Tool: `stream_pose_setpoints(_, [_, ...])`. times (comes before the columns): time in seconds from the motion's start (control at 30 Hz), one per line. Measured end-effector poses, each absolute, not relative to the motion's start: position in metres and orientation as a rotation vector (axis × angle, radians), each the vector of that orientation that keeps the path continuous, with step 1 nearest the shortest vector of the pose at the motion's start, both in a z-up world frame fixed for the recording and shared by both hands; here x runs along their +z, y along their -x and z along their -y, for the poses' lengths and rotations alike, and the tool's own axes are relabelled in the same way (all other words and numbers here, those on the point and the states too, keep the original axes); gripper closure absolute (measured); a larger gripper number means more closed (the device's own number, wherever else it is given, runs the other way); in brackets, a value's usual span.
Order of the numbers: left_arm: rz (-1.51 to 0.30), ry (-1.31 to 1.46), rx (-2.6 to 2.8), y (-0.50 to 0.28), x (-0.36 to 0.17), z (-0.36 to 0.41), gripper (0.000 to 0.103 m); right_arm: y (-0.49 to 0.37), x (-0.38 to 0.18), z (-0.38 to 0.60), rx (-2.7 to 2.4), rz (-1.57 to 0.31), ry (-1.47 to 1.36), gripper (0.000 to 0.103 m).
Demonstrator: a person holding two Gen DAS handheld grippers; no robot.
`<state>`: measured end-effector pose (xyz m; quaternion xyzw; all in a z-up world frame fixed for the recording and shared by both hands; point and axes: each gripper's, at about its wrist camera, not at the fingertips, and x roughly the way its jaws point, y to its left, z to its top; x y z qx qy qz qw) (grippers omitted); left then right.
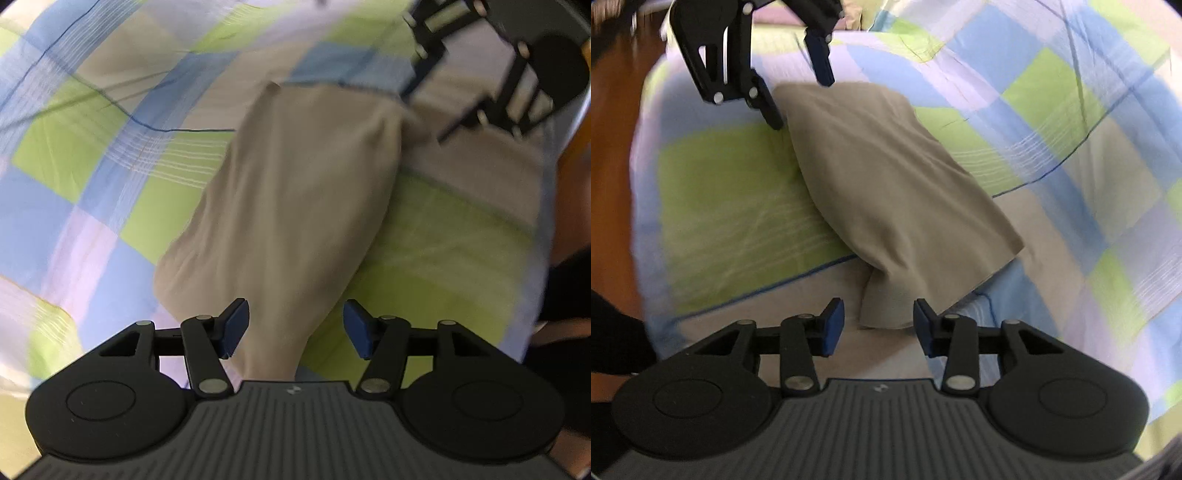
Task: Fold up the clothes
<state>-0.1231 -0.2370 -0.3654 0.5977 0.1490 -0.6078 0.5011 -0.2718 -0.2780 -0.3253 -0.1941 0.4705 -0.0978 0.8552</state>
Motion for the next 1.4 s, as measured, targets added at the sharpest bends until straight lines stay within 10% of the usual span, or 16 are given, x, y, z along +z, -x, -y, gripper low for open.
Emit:
stream_pose_setpoints(0.2, [-0.201, -1.535, -1.449, 0.117, -0.398, 0.221, 0.077, 0.268, -0.351, 0.27, -0.272, -0.996, 0.574, 0.102])
stream_pose_setpoints(0.57, [-0.284, -1.466, -1.596, 0.096, -0.385, 0.218, 0.064, 0.276, -0.349, 0.267, -0.1, -1.104, 0.814, 0.102])
stream_pose_setpoints(0.8, [-0.441, -1.334, -1.552, 0.082, -0.35, 0.212, 0.059, 0.27, -0.317, 0.28, -0.244, -1.235, 0.418, 0.096])
stream_pose_setpoints(1.03, [-0.737, -0.834, -1.36, 0.058, -0.337, 0.249, 0.06, 0.235, -0.279, 0.332, -0.436, -0.815, -0.282, 0.094])
stream_pose_setpoints(1.4, [-0.706, -0.946, -1.22, 0.063, -0.372, 0.212, 0.06, 0.271, -0.325, 0.35, -0.617, -0.942, -0.319, 0.089])
